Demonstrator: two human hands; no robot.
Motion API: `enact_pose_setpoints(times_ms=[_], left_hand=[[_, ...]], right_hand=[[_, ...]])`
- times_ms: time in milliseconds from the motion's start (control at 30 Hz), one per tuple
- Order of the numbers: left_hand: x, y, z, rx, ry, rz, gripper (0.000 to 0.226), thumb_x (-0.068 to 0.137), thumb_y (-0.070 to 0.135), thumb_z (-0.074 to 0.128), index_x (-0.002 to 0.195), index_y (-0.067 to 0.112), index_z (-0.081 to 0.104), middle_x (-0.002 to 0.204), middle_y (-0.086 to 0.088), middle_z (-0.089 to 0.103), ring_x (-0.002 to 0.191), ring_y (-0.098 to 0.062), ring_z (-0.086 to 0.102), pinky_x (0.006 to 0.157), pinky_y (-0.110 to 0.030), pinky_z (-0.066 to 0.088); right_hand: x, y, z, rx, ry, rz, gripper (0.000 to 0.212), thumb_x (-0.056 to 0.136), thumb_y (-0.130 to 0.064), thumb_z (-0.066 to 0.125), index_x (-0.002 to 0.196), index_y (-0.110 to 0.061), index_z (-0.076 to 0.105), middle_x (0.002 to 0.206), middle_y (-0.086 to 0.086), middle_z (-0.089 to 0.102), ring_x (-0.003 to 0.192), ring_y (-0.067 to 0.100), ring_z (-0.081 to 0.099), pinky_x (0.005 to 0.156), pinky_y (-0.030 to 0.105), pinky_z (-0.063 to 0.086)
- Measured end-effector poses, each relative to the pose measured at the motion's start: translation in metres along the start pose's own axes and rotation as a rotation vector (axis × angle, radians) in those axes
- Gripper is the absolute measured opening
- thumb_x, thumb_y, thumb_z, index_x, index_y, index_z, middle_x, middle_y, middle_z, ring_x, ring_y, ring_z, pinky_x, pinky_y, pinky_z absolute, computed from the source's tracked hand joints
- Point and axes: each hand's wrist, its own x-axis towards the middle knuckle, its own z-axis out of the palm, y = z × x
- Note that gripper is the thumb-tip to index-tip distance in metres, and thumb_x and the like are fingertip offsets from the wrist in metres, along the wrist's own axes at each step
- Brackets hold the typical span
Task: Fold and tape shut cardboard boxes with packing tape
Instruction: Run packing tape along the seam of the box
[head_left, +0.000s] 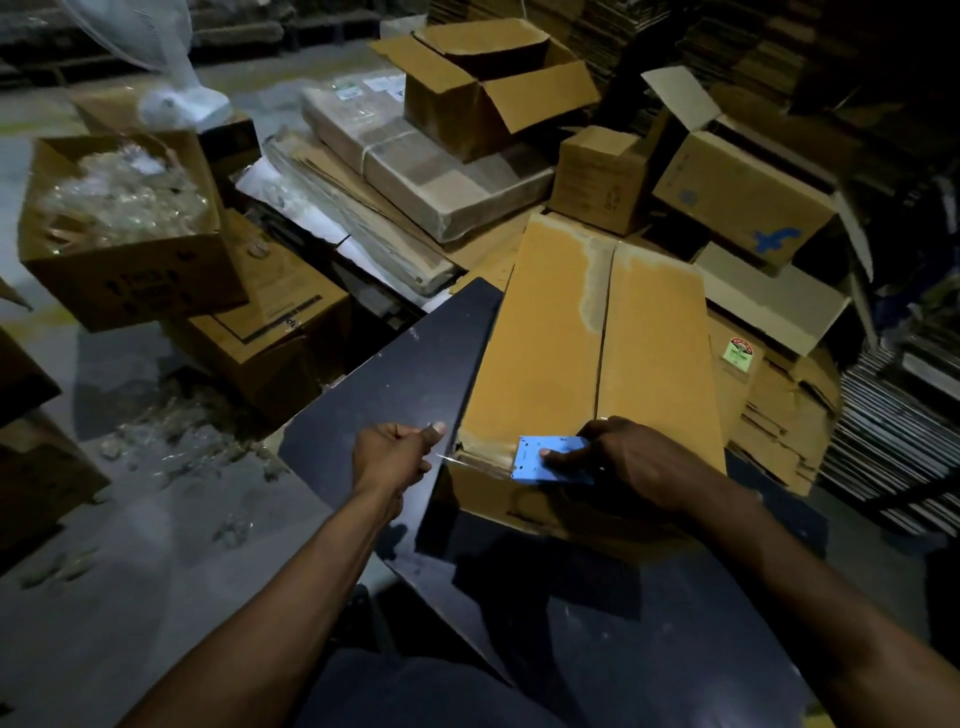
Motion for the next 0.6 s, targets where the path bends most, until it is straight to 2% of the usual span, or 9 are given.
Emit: enact_pose_setpoints(times_ms=[33, 100, 167, 267, 333, 433, 500, 600], left_hand=[[0.001, -0.002, -0.001, -0.005, -0.001, -0.016, 0.035, 0.085, 0.027, 0.096, 0.076, 0.011, 0.066, 0.061, -0.006, 0.066, 0.056, -0.021, 0.063, 0.062, -0.038, 0.056], [0.005, -0.009, 0.000, -0.042, -0.024, -0.067, 0.035, 0.086, 0.027, 0.095, 0.078, 0.010, 0.066, 0.063, -0.006, 0.062, 0.061, -0.022, 0.057, 0.063, -0.040, 0.056], [0.007, -0.012, 0.002, -0.079, -0.053, -0.121, 0.034, 0.086, 0.026, 0.095, 0.078, 0.010, 0.067, 0.064, -0.005, 0.063, 0.063, -0.023, 0.055, 0.069, -0.042, 0.060], [0.010, -0.015, 0.001, -0.094, -0.134, -0.218, 0.030, 0.086, 0.030, 0.095, 0.083, 0.012, 0.072, 0.068, -0.001, 0.068, 0.066, -0.022, 0.054, 0.070, -0.041, 0.062], [0.016, -0.013, -0.004, -0.083, -0.233, -0.322, 0.035, 0.081, 0.037, 0.098, 0.090, 0.011, 0.077, 0.076, -0.001, 0.071, 0.066, -0.021, 0.057, 0.067, -0.038, 0.063], [0.029, -0.011, -0.013, 0.001, -0.383, -0.436, 0.046, 0.072, 0.045, 0.100, 0.098, 0.014, 0.079, 0.078, 0.003, 0.070, 0.060, -0.016, 0.056, 0.073, -0.040, 0.063], [0.032, -0.012, -0.013, 0.022, -0.432, -0.495, 0.039, 0.082, 0.042, 0.095, 0.102, 0.014, 0.077, 0.072, 0.006, 0.067, 0.059, -0.014, 0.054, 0.074, -0.041, 0.062], [0.029, -0.016, -0.009, 0.016, -0.476, -0.573, 0.032, 0.085, 0.047, 0.092, 0.093, 0.020, 0.076, 0.069, 0.009, 0.062, 0.059, -0.012, 0.052, 0.070, -0.033, 0.055]], right_hand=[[0.001, -0.002, -0.003, -0.020, -0.016, -0.021, 0.036, 0.110, -0.014, 0.051, 0.141, -0.020, 0.068, 0.133, 0.015, 0.064, 0.124, 0.035, 0.059, 0.102, 0.039, 0.045], [0.001, -0.014, -0.007, -0.082, -0.007, -0.061, 0.035, 0.112, -0.040, 0.051, 0.146, -0.039, 0.060, 0.126, 0.005, 0.061, 0.113, 0.027, 0.061, 0.094, 0.041, 0.051], [0.005, -0.016, -0.010, -0.103, -0.038, -0.036, 0.042, 0.109, -0.060, 0.045, 0.149, -0.050, 0.051, 0.123, -0.001, 0.057, 0.108, 0.021, 0.060, 0.089, 0.042, 0.054], [0.010, -0.016, -0.007, -0.227, -0.057, -0.135, 0.051, 0.107, -0.058, 0.047, 0.156, -0.060, 0.032, 0.119, -0.003, 0.053, 0.105, 0.022, 0.059, 0.082, 0.042, 0.054], [0.014, -0.013, -0.009, -0.241, -0.074, -0.141, 0.058, 0.105, -0.054, 0.052, 0.157, -0.062, 0.028, 0.117, -0.003, 0.054, 0.102, 0.022, 0.059, 0.079, 0.043, 0.056], [0.017, -0.010, -0.010, -0.265, -0.077, -0.167, 0.058, 0.104, -0.052, 0.056, 0.157, -0.058, 0.034, 0.117, -0.004, 0.055, 0.102, 0.019, 0.059, 0.079, 0.040, 0.056], [0.018, -0.010, -0.012, -0.273, -0.080, -0.173, 0.057, 0.102, -0.056, 0.053, 0.156, -0.055, 0.038, 0.115, -0.004, 0.057, 0.100, 0.018, 0.059, 0.077, 0.040, 0.056], [0.021, -0.007, -0.011, -0.267, -0.097, -0.171, 0.063, 0.095, -0.068, 0.031, 0.155, -0.054, 0.040, 0.112, -0.004, 0.059, 0.096, 0.017, 0.061, 0.074, 0.040, 0.058]])
